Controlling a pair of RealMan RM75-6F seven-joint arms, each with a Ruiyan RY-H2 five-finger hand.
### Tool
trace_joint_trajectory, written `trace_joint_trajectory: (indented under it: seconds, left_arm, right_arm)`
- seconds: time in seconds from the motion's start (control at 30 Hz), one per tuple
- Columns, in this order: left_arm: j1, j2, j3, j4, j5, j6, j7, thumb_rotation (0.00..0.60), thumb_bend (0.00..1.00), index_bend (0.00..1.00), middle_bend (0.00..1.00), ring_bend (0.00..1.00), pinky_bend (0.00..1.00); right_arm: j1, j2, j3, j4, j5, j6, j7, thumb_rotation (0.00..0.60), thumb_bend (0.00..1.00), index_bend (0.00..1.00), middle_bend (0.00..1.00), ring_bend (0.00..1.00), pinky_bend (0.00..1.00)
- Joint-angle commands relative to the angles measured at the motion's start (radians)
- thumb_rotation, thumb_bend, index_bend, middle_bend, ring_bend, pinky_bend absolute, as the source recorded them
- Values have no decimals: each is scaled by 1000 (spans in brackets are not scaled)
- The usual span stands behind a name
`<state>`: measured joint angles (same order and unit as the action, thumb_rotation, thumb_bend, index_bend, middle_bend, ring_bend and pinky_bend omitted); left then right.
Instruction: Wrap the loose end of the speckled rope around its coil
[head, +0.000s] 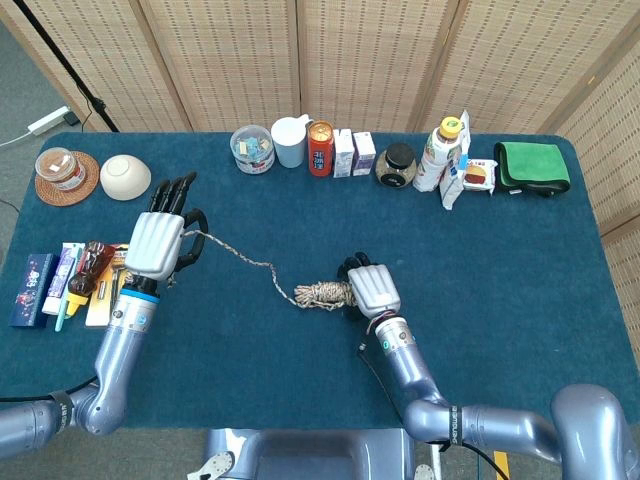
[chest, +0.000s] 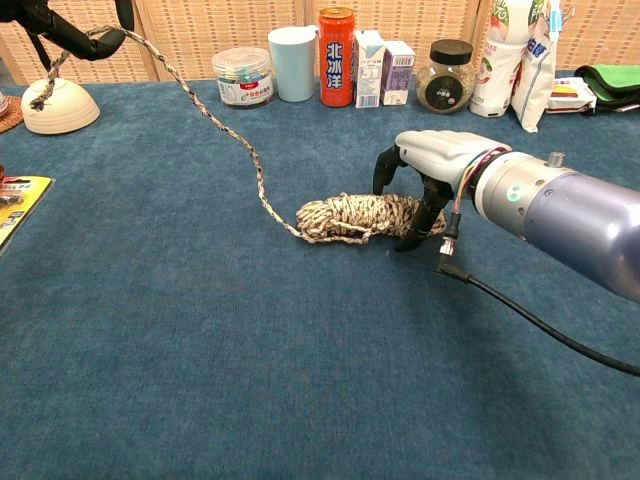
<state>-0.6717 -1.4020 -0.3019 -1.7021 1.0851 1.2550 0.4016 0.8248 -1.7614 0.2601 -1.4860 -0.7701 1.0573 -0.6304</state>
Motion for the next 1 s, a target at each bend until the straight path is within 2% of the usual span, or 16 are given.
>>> trace_joint_trajectory:
  seconds: [0.03, 0.2, 0.47, 0.6, 0.7, 0.83, 1.0]
  left_arm:
    - [1, 2, 0, -1, 0, -2, -5, 600, 449, 587, 0, 0, 0]
    - [1, 5, 0, -5, 5, 0, -11, 600, 450, 587, 0, 0, 0]
    - [4, 12, 2, -25, 20, 12, -10, 600, 449, 587, 0, 0, 0]
    - [10, 23, 0, -50, 30, 18, -23, 600, 449, 587, 0, 0, 0]
    - [16, 48, -11, -101, 28, 12, -54, 600, 449, 588, 0, 0, 0]
    - [13, 113, -47, -208, -27, -53, -127, 600, 449, 588, 0, 0, 0]
    - [-3, 182, -89, -311, -36, -61, -121, 600, 448, 588, 0, 0, 0]
  right_arm:
    - [0, -10, -3, 22, -22, -8, 26, 600, 195, 430, 320, 228, 507]
    - [-3, -22, -10, 50, -55, -6, 55, 600, 328, 520, 411, 313, 586]
    - [-10, -27, -22, 83, -99, -11, 89, 600, 422, 588, 480, 380, 661]
    - [-16, -14, -27, 72, -126, -12, 106, 600, 438, 624, 518, 412, 692]
    - [-17, 1, -31, 59, -144, -12, 105, 600, 439, 639, 537, 433, 716]
    - [-15, 18, -34, 38, -154, -13, 93, 600, 440, 645, 545, 440, 722]
    - [-14, 38, -40, 2, -148, -20, 73, 600, 441, 651, 549, 443, 723]
